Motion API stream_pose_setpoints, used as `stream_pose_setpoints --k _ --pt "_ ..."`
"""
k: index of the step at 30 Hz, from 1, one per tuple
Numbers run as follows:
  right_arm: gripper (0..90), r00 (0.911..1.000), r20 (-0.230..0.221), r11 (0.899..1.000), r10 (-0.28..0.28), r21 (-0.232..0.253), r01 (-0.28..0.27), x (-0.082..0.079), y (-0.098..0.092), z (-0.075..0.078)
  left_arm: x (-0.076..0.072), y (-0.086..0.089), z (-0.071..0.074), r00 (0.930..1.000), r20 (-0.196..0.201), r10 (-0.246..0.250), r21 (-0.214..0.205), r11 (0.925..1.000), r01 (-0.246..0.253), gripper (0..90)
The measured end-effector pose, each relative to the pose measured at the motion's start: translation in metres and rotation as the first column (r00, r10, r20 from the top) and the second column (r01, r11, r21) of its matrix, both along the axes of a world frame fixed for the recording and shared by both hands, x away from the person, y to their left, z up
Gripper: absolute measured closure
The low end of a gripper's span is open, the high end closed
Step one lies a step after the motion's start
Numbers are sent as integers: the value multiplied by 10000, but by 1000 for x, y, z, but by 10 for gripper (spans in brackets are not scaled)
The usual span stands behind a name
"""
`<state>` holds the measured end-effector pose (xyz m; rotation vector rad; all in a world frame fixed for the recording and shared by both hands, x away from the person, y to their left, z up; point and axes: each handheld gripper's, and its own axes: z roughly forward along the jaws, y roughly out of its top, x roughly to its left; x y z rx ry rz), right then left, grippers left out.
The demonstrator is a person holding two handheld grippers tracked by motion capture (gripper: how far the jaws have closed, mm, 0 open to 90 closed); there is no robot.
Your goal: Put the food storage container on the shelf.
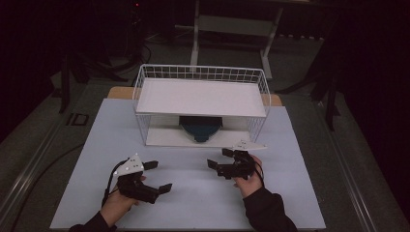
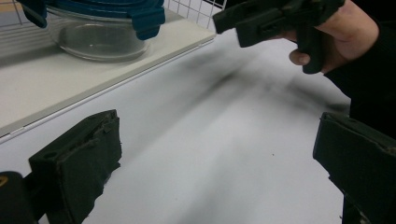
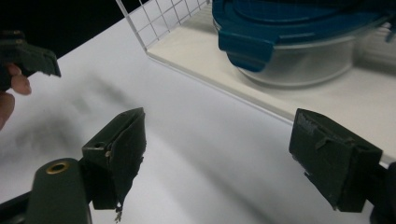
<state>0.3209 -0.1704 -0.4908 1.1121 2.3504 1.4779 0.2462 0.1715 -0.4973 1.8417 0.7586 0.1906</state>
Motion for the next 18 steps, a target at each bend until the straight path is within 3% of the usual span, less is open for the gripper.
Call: stream_pose_setpoints --k 8,18 --pt "185 9999 143 9997 3 252 -7 -17 -15 5 -1 1 1 10000 88 9 -58 10000 -8 13" --pt "184 9977 672 9999 104 38 -107 -42 -39 7 -3 2 3 9998 212 19 -62 10000 -18 13"
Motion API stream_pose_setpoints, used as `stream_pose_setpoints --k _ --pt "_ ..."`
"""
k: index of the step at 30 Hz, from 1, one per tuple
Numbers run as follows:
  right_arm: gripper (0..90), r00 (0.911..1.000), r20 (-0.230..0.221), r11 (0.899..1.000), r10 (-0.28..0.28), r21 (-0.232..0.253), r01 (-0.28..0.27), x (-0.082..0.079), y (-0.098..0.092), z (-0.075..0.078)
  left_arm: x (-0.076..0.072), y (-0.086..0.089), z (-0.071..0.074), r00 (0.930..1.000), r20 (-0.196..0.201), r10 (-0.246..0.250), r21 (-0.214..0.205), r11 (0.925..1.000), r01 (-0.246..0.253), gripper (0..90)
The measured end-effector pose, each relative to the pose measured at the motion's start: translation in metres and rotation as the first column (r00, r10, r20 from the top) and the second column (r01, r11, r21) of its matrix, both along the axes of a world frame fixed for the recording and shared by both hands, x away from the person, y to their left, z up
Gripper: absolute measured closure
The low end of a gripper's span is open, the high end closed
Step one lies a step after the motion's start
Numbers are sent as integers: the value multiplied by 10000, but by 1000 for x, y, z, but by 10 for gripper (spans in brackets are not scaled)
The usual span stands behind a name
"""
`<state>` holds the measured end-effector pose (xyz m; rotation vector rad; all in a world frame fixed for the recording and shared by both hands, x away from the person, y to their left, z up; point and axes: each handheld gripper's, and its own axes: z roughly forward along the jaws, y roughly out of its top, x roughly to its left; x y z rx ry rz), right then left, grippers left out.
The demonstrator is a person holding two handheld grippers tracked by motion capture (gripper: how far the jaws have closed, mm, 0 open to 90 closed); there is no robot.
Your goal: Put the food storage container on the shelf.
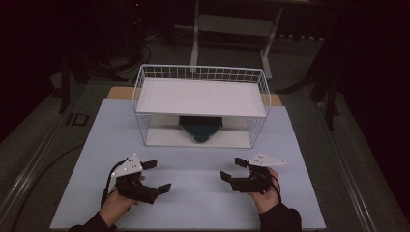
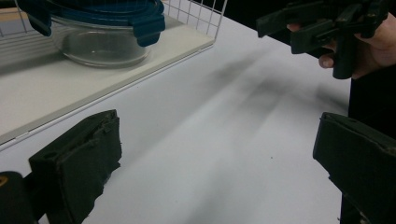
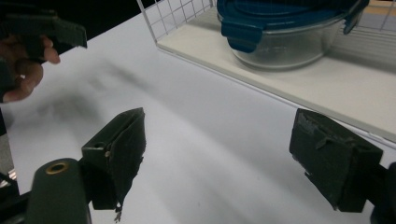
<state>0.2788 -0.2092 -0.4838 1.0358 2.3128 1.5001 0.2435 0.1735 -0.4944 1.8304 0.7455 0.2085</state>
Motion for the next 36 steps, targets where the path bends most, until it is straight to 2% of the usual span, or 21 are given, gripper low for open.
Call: stream_pose_setpoints --k 7,15,17,18,21,36 --pt "174 9999 -11 9999 -107 39 107 -10 -15 0 -1 0 1 9999 99 -129 -138 9998 130 13" --pt "168 9993 190 9995 -328 48 327 -18 -32 -2 -3 -1 2 9995 176 -253 -155 9996 256 13" --pt "168 9992 245 9994 -303 189 299 -20 -36 -3 -4 -1 2 9992 250 -314 -139 9994 318 13" --pt "165 9986 424 9994 -309 146 303 -22 -39 -4 -4 -2 2 9992 254 -316 -106 9994 319 13" --pt "165 9988 412 9995 -281 174 274 -25 -44 -7 -5 -2 2 9989 283 -361 -108 9993 364 13" --pt "166 9984 196 9985 -539 -85 541 -19 -51 -20 -6 -2 1 9978 378 -551 -177 9983 558 13"
